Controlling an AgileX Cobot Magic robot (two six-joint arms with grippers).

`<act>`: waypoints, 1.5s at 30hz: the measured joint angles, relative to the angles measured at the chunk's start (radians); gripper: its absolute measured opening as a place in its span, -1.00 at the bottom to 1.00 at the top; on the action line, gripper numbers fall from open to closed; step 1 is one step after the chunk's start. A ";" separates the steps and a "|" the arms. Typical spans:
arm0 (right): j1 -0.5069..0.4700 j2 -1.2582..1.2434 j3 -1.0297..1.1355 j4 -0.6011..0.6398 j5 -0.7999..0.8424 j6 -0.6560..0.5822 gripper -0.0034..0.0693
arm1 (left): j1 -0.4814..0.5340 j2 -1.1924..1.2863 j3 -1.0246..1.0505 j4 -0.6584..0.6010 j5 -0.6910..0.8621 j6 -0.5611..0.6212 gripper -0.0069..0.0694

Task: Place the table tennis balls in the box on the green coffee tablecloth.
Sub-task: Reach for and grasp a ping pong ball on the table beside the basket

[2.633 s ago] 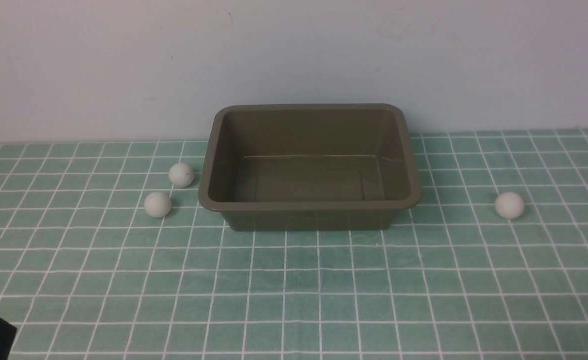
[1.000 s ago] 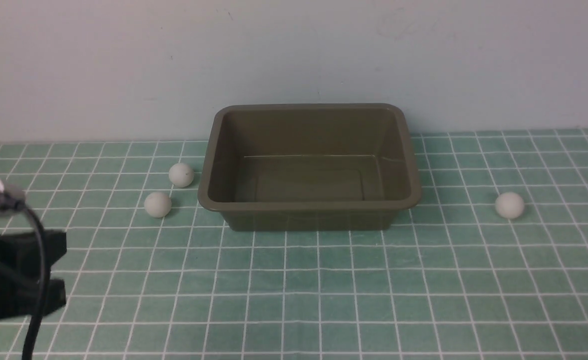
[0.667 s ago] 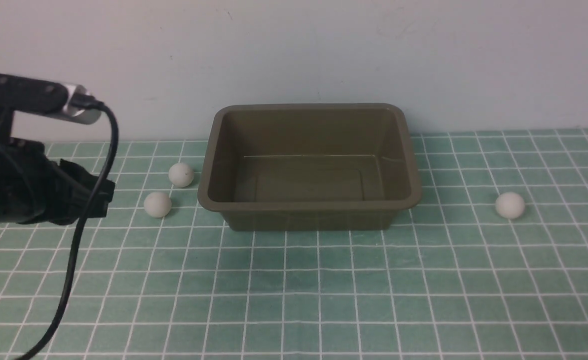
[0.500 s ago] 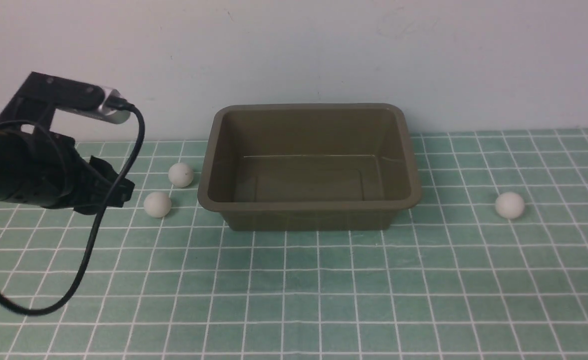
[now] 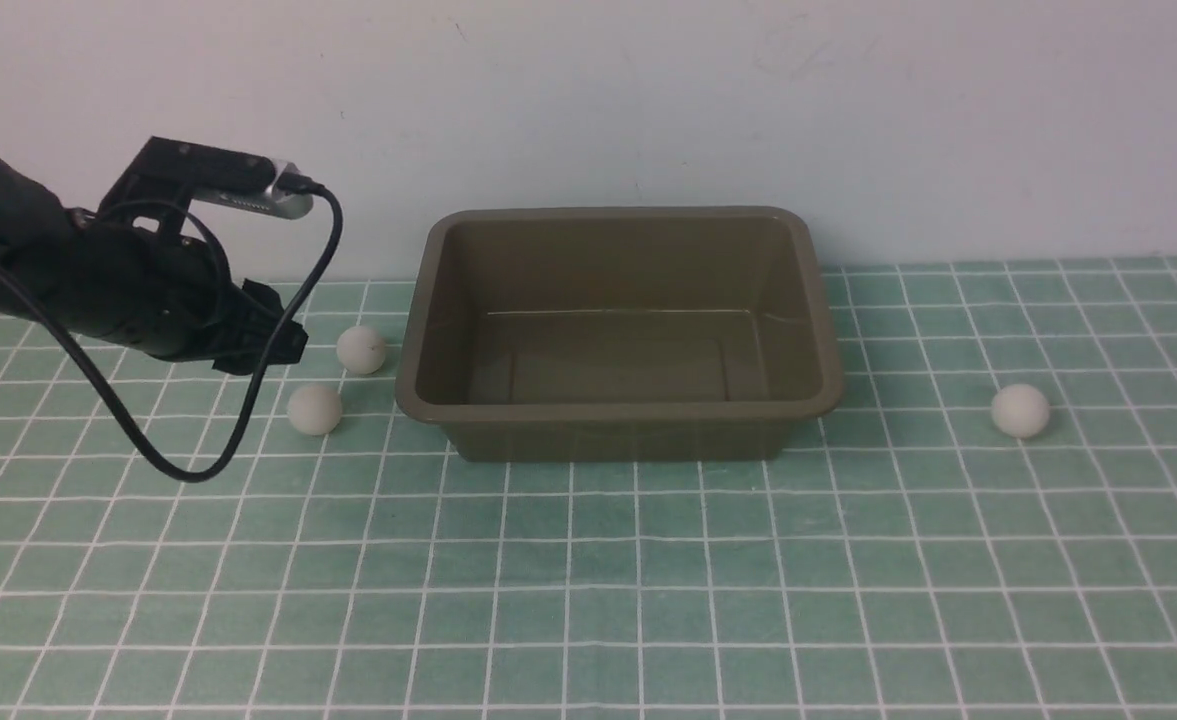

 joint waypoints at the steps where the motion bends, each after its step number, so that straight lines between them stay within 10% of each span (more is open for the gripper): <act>1: 0.000 0.004 -0.001 -0.002 0.004 0.001 -0.94 | -0.003 0.019 -0.010 0.002 0.000 -0.005 0.09; 22: 0.000 0.010 -0.003 -0.011 0.014 0.004 -0.94 | -0.004 0.173 -0.104 0.037 0.044 -0.029 0.36; 30: 0.000 0.034 -0.003 -0.011 0.010 0.002 -0.94 | -0.004 0.176 -0.109 0.065 0.077 -0.080 0.09; 38: 0.000 0.150 -0.003 -0.011 -0.028 -0.001 -0.94 | -0.004 0.118 -0.196 0.301 0.380 -0.313 0.08; 45: 0.000 0.401 -0.004 -0.020 -0.196 -0.063 -0.94 | -0.089 0.000 -0.444 0.270 0.548 -0.366 0.08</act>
